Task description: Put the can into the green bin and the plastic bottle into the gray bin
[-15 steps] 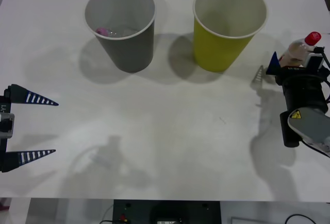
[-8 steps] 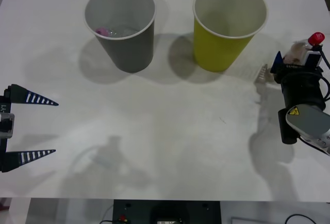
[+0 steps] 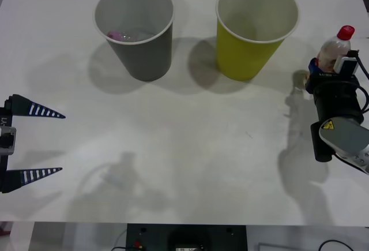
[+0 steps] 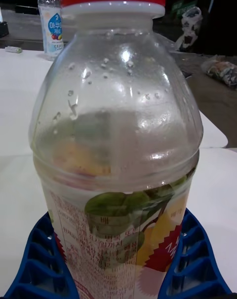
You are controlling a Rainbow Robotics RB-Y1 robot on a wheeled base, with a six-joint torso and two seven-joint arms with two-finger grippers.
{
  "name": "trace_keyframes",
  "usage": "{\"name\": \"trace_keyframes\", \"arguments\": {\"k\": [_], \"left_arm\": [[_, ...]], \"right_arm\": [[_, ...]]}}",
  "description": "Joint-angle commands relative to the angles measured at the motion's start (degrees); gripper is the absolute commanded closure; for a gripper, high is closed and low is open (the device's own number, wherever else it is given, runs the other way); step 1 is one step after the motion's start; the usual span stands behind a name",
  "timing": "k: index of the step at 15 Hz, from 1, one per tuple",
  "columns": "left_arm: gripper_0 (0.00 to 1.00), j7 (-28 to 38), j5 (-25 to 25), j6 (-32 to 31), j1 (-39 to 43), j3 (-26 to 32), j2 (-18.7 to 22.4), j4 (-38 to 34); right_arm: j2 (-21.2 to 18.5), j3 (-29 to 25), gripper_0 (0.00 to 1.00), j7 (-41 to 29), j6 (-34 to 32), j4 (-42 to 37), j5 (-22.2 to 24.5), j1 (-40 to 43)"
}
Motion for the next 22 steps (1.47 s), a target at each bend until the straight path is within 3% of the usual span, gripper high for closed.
{"name": "trace_keyframes", "arguments": {"k": [1, 5, 13, 18, 22], "left_arm": [[0.0, 0.0, 0.0, 0.0, 0.0, 0.0, 0.0, 0.0], [0.0, 0.0, 0.0, 0.0, 0.0, 0.0, 0.0, 0.0], [0.0, 0.0, 0.0, 0.0, 0.0, 0.0, 0.0, 0.0], [0.0, 0.0, 0.0, 0.0, 0.0, 0.0, 0.0, 0.0], [0.0, 0.0, 0.0, 0.0, 0.0, 0.0, 0.0, 0.0]], "right_arm": [[-0.6, 0.0, 1.0, 0.0, 0.0, -1.7, 0.8, 0.9], [-3.8, -1.4, 1.0, 0.0, -2.1, -8.5, 2.7, 4.6], [-12.2, -14.5, 1.0, 0.1, -21.6, -25.0, 13.6, 17.9], [-14.9, -28.5, 1.0, 0.1, -39.6, -36.4, 22.2, 28.7], [-15.6, -38.9, 1.0, 0.7, -51.9, -46.1, 23.7, 37.5]]}}
